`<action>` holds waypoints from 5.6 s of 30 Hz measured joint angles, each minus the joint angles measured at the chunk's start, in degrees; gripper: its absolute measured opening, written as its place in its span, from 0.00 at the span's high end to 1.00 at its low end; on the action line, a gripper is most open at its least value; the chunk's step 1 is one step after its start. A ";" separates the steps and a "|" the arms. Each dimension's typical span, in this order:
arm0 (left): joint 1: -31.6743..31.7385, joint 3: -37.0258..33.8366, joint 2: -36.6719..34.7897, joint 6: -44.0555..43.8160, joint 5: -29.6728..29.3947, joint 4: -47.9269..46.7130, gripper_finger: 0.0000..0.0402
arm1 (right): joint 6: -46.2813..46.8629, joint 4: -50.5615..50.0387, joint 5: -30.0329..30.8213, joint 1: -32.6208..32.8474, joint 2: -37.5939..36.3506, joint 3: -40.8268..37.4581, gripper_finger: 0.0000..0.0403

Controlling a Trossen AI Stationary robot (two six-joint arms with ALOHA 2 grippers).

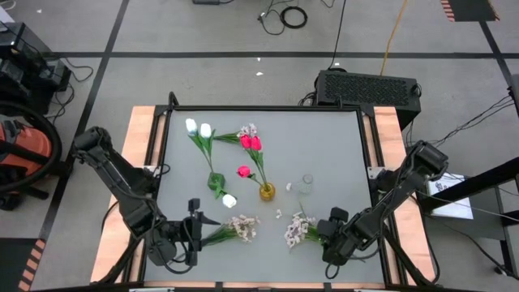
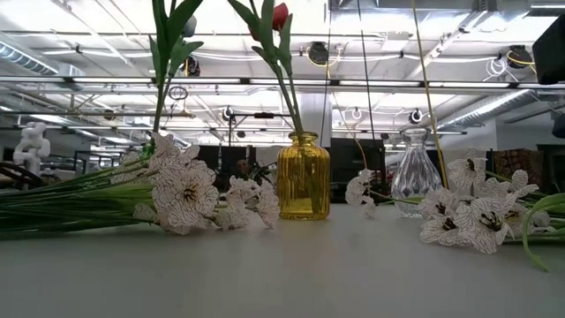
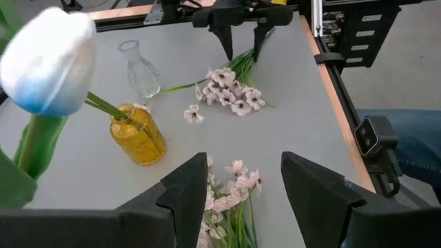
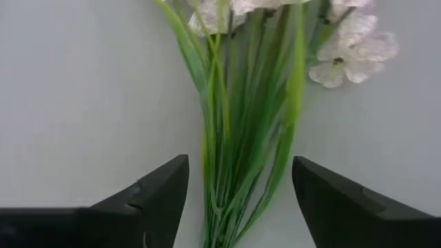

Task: Sort flowers into vase by color
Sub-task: Put the bottom right white flowers into the transparent flower vase, then put the bottom white flowers into the transparent flower vase

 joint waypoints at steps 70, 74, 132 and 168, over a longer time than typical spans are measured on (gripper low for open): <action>-0.45 -0.02 7.08 -3.30 -0.43 0.31 0.52 | -49.93 40.78 46.11 -25.74 -27.02 -5.44 0.99; -0.42 -0.02 8.98 -5.09 -0.41 0.42 0.52 | -51.66 43.90 48.14 -26.31 -26.97 -7.31 0.99; -0.48 -4.11 12.53 -17.43 0.07 1.73 0.52 | -29.40 22.61 52.94 -19.49 -19.19 -7.35 0.72; -1.73 -5.75 19.64 -35.42 7.92 -2.59 0.24 | -14.00 -6.81 30.53 -16.73 -36.90 -7.35 0.34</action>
